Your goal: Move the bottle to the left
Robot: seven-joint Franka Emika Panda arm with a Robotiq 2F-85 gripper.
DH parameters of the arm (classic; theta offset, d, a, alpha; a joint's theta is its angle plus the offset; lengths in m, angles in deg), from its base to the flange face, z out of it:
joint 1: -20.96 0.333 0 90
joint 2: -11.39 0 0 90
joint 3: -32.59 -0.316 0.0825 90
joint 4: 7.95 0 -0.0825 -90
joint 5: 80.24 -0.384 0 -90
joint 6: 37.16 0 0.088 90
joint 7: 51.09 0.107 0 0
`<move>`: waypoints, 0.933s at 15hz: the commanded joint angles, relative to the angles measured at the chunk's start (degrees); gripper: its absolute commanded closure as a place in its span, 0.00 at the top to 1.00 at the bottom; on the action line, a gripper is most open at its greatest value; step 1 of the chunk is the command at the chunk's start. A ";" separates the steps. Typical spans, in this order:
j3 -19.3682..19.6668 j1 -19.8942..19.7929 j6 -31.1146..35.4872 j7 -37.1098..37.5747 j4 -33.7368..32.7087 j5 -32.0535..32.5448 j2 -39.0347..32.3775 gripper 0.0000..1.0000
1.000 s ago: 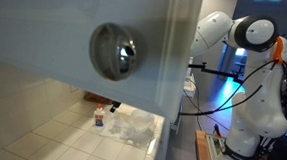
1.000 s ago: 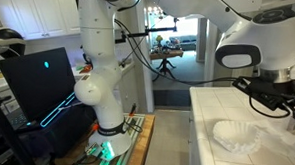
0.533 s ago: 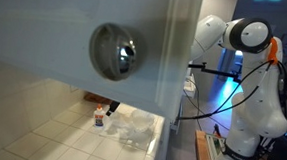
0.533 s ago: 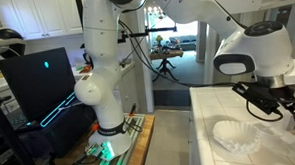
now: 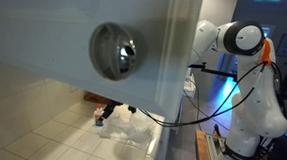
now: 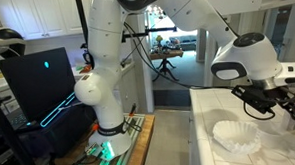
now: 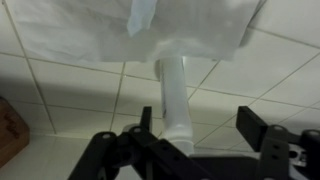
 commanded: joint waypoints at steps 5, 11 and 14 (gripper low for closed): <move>-6.43 -3.80 8.95 -2.02 -2.75 -1.02 -3.51 0.38; -7.87 -5.68 10.39 -1.26 -2.13 -0.61 -3.68 0.08; -9.70 -7.01 10.99 -1.53 -1.58 -0.56 -2.76 0.08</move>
